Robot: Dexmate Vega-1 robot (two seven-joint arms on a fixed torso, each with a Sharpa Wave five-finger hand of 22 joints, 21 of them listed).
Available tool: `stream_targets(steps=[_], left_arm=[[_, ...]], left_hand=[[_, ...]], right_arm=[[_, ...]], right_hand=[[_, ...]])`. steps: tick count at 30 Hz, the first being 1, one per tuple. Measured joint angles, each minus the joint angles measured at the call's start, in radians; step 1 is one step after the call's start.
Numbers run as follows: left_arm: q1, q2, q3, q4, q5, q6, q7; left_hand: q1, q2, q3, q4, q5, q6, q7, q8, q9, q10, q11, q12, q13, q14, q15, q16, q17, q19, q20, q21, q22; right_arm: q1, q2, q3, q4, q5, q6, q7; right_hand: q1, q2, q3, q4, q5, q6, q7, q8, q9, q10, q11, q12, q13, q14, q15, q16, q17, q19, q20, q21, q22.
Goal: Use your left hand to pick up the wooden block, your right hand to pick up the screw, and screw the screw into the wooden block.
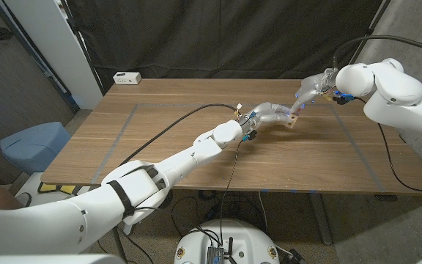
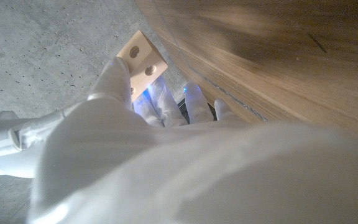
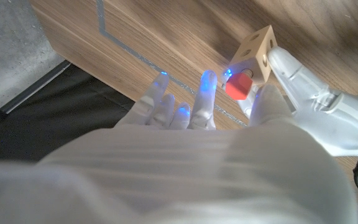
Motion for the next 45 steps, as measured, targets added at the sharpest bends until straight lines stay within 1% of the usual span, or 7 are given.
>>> stream_targets(steps=[12,15,20,22,33,38,45], left_arm=[[-0.003,-0.002,0.001,0.006,0.000,-0.001,-0.003],[-0.005,-0.003,0.001,0.009,0.000,-0.002,-0.005],[-0.006,-0.005,0.002,0.013,0.000,-0.004,-0.007],[-0.007,-0.006,0.002,0.014,0.000,-0.004,-0.008],[-0.007,-0.005,0.003,0.012,0.000,-0.002,-0.008],[-0.007,-0.005,0.003,0.012,0.001,0.004,-0.006],[0.001,0.001,0.003,-0.008,0.002,0.008,-0.004]], left_hand=[[0.000,0.000,0.000,0.000,0.005,0.000,0.000,0.000,0.000,0.000,0.000,0.000,0.000,0.000,0.000,0.000,0.002,0.000,0.000,0.000,0.000],[0.000,0.000,0.000,0.000,0.005,0.000,0.000,0.000,0.000,0.000,0.000,0.000,0.000,0.000,0.000,0.000,0.002,0.000,0.000,0.000,0.000],[0.000,0.000,0.000,0.000,0.005,0.000,0.000,0.000,-0.001,0.000,-0.001,0.000,0.000,0.000,0.000,0.000,0.002,0.000,0.000,0.000,0.000],[0.000,0.000,0.000,0.000,0.005,0.000,0.000,0.000,-0.001,0.000,-0.001,0.000,0.000,0.000,0.000,0.000,0.002,0.000,0.000,0.000,0.000],[0.000,0.000,0.000,0.000,0.004,0.000,0.000,-0.001,0.000,-0.002,-0.002,0.000,0.000,0.000,0.000,0.000,0.002,0.000,0.000,0.000,0.000],[0.000,0.000,0.000,0.000,0.004,0.000,0.000,-0.001,0.000,-0.002,-0.002,0.000,0.000,0.000,0.000,0.000,0.000,0.000,0.000,0.000,0.000],[0.000,0.000,0.000,0.000,0.001,0.000,0.000,-0.002,0.000,-0.001,-0.002,0.000,0.000,0.000,0.000,0.000,0.002,0.000,0.000,0.000,0.000]], right_arm=[[0.006,-0.009,0.007,0.002,0.024,0.023,0.018],[0.006,-0.012,0.009,0.002,0.027,0.028,0.020],[0.006,-0.018,0.013,0.004,0.032,0.037,0.020],[0.006,-0.019,0.014,0.005,0.033,0.040,0.021],[0.003,-0.026,0.019,0.007,0.033,0.053,0.021],[-0.002,-0.029,0.024,0.007,0.033,0.053,0.021],[-0.012,-0.033,0.033,0.005,0.029,0.070,0.010]], right_hand=[[0.069,-0.006,0.021,-0.012,0.000,-0.104,-0.036,-0.033,0.009,-0.065,-0.019,0.000,0.000,-0.031,0.002,0.000,0.000,-0.025,0.003,0.000,0.000],[0.085,-0.011,0.023,-0.014,0.000,-0.116,-0.049,-0.033,0.010,-0.075,-0.030,0.000,0.000,-0.038,0.002,0.000,0.000,-0.030,-0.002,0.000,0.000],[0.118,-0.013,0.036,-0.019,0.000,-0.126,-0.061,-0.033,0.014,-0.089,-0.044,0.000,0.000,-0.048,0.002,0.000,0.000,-0.036,0.003,0.000,0.000],[0.134,-0.016,0.040,-0.021,0.000,-0.120,-0.078,-0.033,0.015,-0.093,-0.047,0.000,0.000,-0.051,0.003,0.000,0.000,-0.036,0.003,0.000,0.000],[0.181,-0.016,0.055,-0.016,0.000,-0.101,-0.117,-0.010,0.028,-0.096,-0.080,0.005,0.000,-0.057,0.000,0.000,0.003,-0.037,0.001,0.000,0.000],[0.196,-0.017,0.059,-0.020,0.006,-0.090,-0.128,0.001,0.032,-0.089,-0.087,0.009,0.000,-0.057,0.000,0.000,0.003,-0.041,0.005,0.000,0.000],[0.212,-0.017,0.066,-0.014,0.007,-0.076,-0.134,0.013,0.037,-0.087,-0.088,0.009,0.000,-0.063,0.005,0.005,0.003,-0.043,0.007,0.000,0.000]])
